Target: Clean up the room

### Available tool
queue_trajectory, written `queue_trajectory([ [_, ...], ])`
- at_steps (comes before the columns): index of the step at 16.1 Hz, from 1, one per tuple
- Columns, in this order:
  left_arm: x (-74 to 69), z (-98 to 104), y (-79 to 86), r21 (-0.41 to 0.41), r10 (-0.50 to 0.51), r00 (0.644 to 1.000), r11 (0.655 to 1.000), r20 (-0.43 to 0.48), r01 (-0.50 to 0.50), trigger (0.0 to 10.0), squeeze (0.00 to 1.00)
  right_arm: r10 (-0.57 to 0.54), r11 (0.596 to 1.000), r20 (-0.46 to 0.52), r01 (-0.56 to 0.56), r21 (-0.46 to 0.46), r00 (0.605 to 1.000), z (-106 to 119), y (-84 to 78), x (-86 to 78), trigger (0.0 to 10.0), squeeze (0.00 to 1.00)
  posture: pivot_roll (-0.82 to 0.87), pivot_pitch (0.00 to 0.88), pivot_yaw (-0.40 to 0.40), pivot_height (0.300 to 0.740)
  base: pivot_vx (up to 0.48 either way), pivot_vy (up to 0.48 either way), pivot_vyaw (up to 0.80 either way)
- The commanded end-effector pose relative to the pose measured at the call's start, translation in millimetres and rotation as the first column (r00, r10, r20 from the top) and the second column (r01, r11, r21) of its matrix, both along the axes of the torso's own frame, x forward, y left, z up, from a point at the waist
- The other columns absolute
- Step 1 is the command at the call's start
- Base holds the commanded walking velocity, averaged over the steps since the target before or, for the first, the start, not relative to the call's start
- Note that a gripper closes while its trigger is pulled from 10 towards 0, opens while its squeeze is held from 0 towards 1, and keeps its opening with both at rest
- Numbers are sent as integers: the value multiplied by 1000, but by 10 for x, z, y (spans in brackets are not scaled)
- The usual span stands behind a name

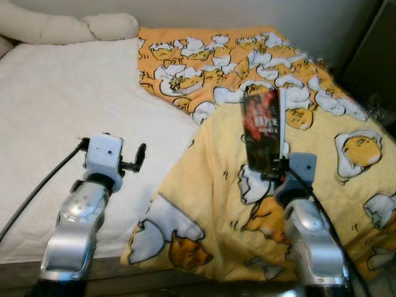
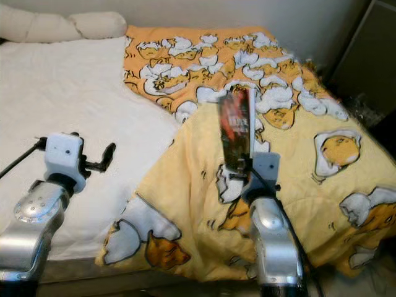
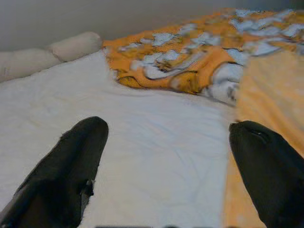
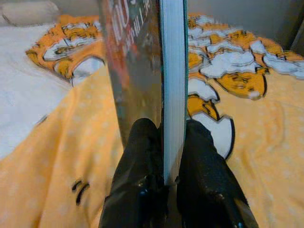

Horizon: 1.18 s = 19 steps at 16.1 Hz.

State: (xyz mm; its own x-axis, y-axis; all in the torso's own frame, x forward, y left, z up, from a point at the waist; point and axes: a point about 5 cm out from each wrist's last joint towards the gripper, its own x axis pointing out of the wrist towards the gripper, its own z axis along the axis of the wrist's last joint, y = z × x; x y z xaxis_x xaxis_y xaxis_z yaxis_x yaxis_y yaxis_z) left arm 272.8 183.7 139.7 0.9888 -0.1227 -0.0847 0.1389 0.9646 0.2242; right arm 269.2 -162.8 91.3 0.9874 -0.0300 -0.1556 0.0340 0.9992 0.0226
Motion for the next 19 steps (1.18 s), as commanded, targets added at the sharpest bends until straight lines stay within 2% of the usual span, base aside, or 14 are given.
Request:
queue_trajectory([
  [1,-3,12,57,18,17,1000,1000,1,-17,10000,0,-16,1000,49,16,7,999,107,-8,28,10000,0,97,0,1,740,0,379,0],
  [19,5,8,39,29,13,1000,999,4,-13,10000,0,36,999,27,-36,-11,999,44,74,46,10000,0,113,0,-4,740,0,379,0],
])
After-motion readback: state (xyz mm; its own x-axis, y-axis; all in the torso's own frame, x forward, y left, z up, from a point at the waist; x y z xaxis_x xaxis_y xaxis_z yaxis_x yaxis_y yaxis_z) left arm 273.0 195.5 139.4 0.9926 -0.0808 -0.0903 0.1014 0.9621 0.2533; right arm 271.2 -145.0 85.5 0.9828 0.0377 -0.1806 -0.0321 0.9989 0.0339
